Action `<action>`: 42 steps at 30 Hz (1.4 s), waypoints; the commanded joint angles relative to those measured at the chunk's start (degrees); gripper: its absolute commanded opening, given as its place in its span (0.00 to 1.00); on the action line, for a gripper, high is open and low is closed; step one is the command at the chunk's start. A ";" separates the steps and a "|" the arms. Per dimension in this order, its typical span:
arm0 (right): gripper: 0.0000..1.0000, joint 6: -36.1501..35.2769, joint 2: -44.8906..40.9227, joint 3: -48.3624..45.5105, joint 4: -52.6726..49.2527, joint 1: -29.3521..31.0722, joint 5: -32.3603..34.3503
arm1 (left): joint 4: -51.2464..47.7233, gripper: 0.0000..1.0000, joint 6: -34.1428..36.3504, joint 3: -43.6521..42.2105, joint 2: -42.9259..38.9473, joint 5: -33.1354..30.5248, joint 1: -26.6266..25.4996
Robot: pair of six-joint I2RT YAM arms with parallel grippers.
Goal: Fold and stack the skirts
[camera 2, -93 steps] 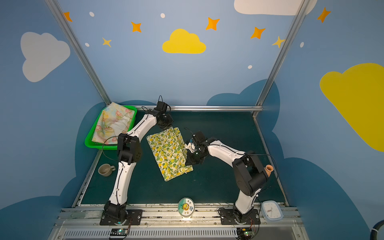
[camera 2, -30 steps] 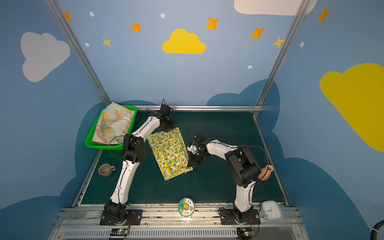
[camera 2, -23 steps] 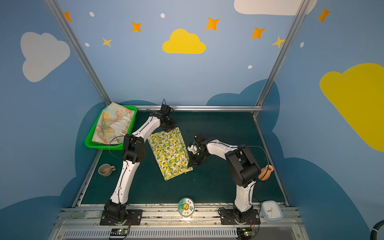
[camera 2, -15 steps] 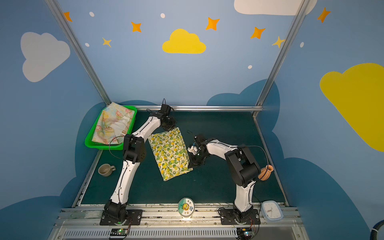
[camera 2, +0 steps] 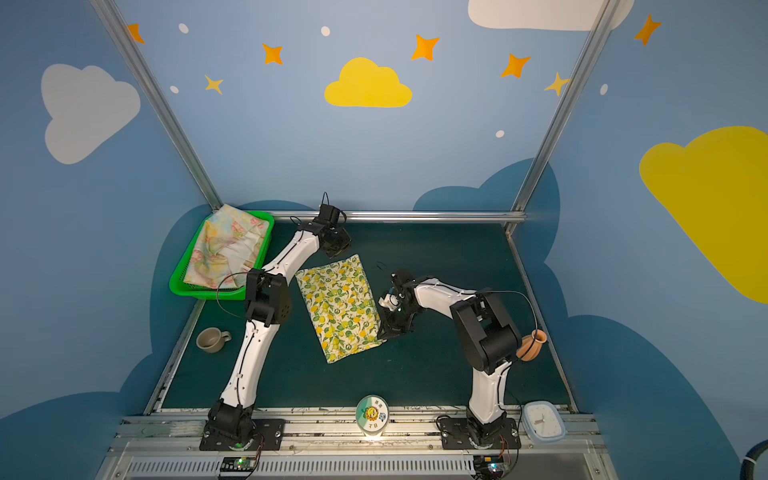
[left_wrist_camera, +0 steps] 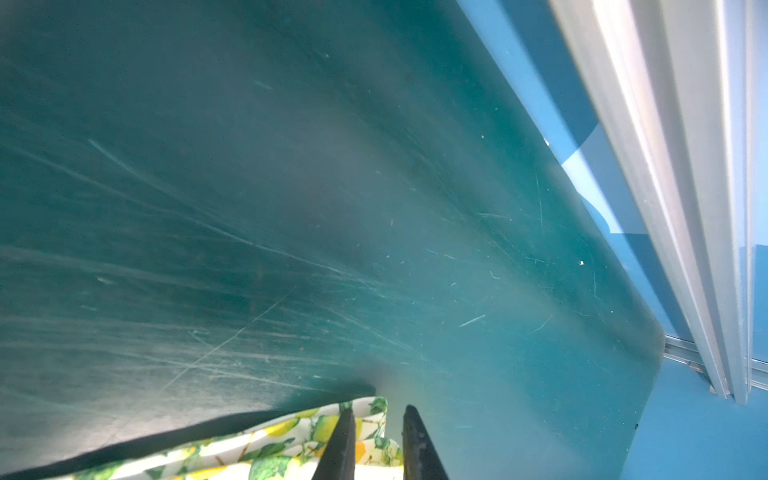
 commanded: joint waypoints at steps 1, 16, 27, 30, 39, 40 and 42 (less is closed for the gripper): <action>0.22 -0.95 -1.44 2.17 -2.60 -0.48 -0.01 | -1.17 0.23 1.18 0.60 -1.98 -1.05 0.39; 0.18 -1.07 0.12 4.51 -3.91 1.19 -0.85 | 15.06 0.27 -1.01 -33.19 -26.61 1.96 2.05; 0.23 -1.00 1.13 4.59 -4.99 1.19 3.66 | 23.18 0.29 -1.99 -55.00 -39.43 2.44 4.51; 0.24 -0.83 1.41 4.13 -4.68 1.27 3.78 | 24.08 0.30 -2.08 -57.63 -40.92 2.36 4.69; 0.23 -0.35 3.36 4.81 -3.93 2.66 3.54 | 26.37 0.31 -2.39 -62.07 -42.89 3.25 4.85; 0.22 -0.34 3.58 4.91 -4.02 2.84 3.67 | 26.60 0.31 -2.44 -62.37 -42.90 3.36 4.87; 0.19 -0.17 3.84 5.24 -4.09 2.95 4.00 | 27.07 0.31 -2.63 -62.80 -42.90 3.61 4.93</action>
